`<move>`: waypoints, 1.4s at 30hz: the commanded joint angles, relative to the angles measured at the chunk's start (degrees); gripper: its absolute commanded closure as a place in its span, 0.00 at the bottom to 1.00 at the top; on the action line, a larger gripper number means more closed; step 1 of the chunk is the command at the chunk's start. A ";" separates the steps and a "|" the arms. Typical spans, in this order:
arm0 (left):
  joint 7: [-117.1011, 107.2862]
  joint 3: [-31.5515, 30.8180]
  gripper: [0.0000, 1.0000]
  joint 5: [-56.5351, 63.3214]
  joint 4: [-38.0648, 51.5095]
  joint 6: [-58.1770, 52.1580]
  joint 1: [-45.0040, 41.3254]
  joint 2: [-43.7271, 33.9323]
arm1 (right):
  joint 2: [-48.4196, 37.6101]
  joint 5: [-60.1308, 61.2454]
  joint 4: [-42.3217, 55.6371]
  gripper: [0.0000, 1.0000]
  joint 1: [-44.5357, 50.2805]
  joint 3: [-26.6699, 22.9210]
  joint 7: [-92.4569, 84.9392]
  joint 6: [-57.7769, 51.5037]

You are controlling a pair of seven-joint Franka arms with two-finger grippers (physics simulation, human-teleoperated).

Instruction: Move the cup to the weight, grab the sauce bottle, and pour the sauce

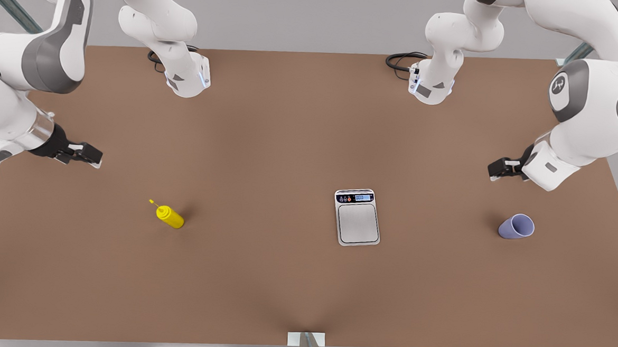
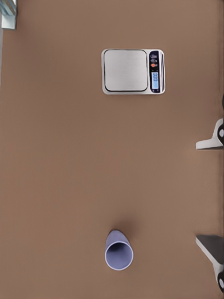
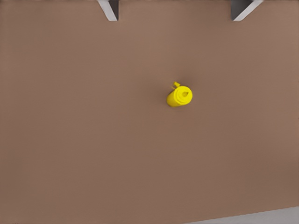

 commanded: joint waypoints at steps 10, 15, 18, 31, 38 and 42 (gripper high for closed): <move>18.97 5.01 0.00 -7.79 -3.16 16.24 18.97 16.70 | 0.20 0.07 0.91 0.00 -0.11 -0.09 0.52 -0.11; 22.85 5.01 0.00 -7.54 -17.13 37.86 21.62 18.29 | 0.28 2.97 1.08 0.00 -2.04 -0.27 0.53 -0.81; 22.76 5.01 0.00 -7.54 -18.89 39.98 22.50 20.23 | 0.37 3.77 1.17 0.00 -2.83 -0.27 0.17 -0.81; 22.06 4.93 0.01 -8.15 -20.83 44.90 22.50 24.36 | 0.64 4.12 1.26 0.00 -2.92 -0.18 0.09 -1.34; 18.63 4.22 0.75 -8.15 -21.27 43.67 22.50 24.36 | 0.64 4.21 1.35 0.00 -2.92 -0.27 0.26 -2.04; 17.23 3.34 0.79 -8.15 -21.36 42.18 22.50 23.83 | 0.64 4.21 1.35 0.00 -2.92 -0.27 0.44 -2.04</move>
